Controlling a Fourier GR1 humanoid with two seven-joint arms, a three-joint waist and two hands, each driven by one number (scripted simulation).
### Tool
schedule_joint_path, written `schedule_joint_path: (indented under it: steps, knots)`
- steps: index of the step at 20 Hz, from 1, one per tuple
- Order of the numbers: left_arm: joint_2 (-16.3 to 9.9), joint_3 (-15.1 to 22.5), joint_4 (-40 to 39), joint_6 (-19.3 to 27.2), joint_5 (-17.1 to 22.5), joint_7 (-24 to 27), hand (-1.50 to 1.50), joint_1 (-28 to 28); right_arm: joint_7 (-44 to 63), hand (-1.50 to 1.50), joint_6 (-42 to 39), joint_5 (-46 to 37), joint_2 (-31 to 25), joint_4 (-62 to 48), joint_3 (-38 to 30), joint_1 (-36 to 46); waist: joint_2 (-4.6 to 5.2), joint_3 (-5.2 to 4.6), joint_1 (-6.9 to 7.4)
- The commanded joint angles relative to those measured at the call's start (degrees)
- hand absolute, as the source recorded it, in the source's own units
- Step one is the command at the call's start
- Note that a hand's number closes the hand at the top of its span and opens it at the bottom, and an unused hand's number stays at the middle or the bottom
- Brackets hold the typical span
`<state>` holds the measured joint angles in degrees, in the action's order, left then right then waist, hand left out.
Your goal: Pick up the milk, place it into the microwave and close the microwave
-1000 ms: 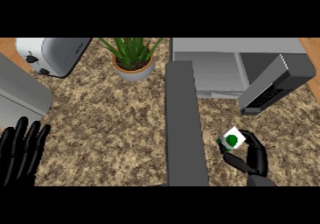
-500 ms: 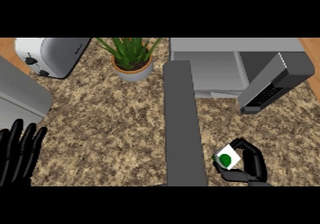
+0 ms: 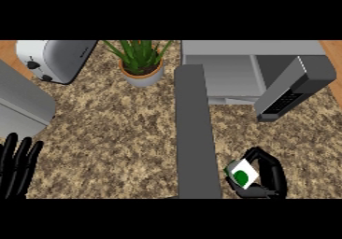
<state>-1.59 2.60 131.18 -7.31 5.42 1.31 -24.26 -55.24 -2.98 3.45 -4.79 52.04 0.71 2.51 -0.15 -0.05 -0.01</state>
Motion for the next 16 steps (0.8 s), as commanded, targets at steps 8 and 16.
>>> schedule_joint_path:
  steps: [8, 16]
  knots:
    - [-1.57, -5.32, 0.92, -3.93, 5.05, 1.99, -1.5, -2.46, 13.24, 1.5, 13.13, -6.68, 4.49, 7.22, 3.41, 10.09, 0.04, 0.01, 0.66]
    - [-0.99, -5.05, -5.26, -4.15, 3.21, 2.42, -1.5, 0.21, 20.97, 1.5, 22.9, -9.45, 3.15, -9.15, -3.47, 28.73, 0.39, 0.07, 1.17]
